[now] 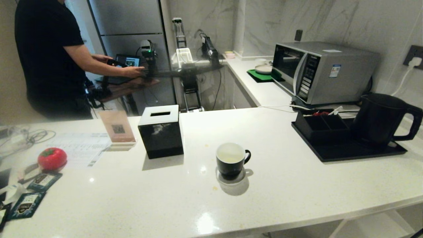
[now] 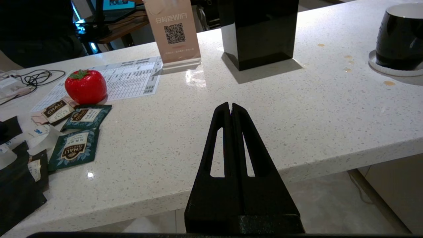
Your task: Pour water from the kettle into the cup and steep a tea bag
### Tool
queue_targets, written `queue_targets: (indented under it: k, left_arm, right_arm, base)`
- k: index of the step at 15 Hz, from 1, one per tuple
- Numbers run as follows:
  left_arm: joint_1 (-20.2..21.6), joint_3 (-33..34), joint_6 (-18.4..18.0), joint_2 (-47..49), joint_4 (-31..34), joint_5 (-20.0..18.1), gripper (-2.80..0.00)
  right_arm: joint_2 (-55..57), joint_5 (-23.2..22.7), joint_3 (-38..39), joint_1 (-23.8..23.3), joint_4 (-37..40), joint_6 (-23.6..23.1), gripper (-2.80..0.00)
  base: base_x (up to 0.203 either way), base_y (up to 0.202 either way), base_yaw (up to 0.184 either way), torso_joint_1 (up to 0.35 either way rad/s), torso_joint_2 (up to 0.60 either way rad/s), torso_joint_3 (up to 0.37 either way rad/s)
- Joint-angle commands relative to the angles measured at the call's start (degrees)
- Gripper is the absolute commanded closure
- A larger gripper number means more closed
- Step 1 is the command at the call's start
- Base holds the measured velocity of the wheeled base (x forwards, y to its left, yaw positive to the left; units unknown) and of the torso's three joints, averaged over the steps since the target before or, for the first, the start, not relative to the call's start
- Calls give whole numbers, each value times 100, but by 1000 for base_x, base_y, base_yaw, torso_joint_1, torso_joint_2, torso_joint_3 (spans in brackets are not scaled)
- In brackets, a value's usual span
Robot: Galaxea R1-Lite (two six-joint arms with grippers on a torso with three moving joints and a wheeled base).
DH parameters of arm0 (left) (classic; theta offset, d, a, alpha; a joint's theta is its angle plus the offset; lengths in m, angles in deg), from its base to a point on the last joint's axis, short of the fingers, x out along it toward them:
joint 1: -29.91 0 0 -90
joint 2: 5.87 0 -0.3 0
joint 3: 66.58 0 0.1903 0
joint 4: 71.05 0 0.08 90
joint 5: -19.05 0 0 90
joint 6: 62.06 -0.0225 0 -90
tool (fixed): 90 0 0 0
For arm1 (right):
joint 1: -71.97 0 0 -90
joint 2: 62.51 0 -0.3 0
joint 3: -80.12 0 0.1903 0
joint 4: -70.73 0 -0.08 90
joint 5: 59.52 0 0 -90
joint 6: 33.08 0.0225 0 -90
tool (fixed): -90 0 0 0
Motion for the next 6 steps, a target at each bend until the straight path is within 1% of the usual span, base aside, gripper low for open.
queue_targets:
  k: [1, 3, 6]
  left_arm:
    - [1, 0, -6, 4, -3, -2, 0]
    - [1, 0, -6, 4, -3, -2, 0]
    - [1, 0, -6, 4, -3, -2, 0]
  right_arm:
    - [6, 4, 0, 1, -13, 47, 0]
    - [6, 21, 0, 1, -14, 172, 0]
    - [6, 30, 0, 1, -14, 190, 0]
  base:
    - [0, 0, 0, 0, 0, 0]
    - [0, 0, 0, 0, 0, 0]
    - [0, 0, 0, 0, 0, 0]
